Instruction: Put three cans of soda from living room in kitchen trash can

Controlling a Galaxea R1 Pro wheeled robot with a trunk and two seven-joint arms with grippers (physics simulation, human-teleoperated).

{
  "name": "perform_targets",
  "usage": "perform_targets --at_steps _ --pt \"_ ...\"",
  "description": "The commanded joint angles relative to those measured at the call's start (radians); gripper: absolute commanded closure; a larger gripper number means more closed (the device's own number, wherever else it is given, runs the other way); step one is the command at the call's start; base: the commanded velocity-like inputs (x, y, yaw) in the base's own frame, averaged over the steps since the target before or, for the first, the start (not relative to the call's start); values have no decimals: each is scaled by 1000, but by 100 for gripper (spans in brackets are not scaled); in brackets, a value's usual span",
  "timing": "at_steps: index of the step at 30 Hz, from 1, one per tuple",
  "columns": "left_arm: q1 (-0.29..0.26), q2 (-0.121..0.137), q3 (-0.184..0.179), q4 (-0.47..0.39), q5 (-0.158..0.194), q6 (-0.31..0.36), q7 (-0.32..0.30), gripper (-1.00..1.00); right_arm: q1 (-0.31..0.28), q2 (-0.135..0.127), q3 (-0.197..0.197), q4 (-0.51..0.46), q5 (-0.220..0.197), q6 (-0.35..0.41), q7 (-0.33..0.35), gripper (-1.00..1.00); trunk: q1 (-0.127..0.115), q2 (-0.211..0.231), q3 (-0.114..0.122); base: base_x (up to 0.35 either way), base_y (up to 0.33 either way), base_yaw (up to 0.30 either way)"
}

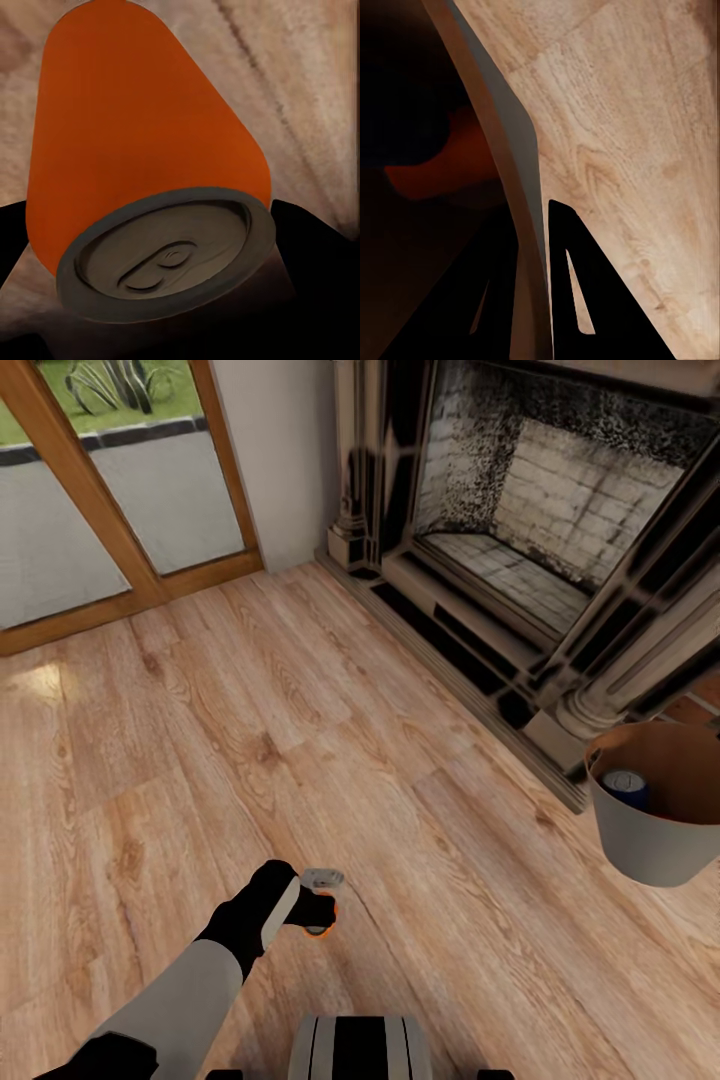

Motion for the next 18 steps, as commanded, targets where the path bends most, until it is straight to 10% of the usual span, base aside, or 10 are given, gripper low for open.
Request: perform_targets --at_steps 1,12,18 --pt "0 0 0 0 -1 0 -2 100 0 -1 -1 1 -3 5 3 100 -4 7 3 0 0 0" --pt "0 9 -3 -11 -2 82 -81 100 4 9 2 9 -6 5 35 100 -46 84 38 0 0 0" --pt "-43 15 -6 -18 -4 156 -155 100 53 88 -2 12 -18 5 74 100 -69 126 57 0 0 0"
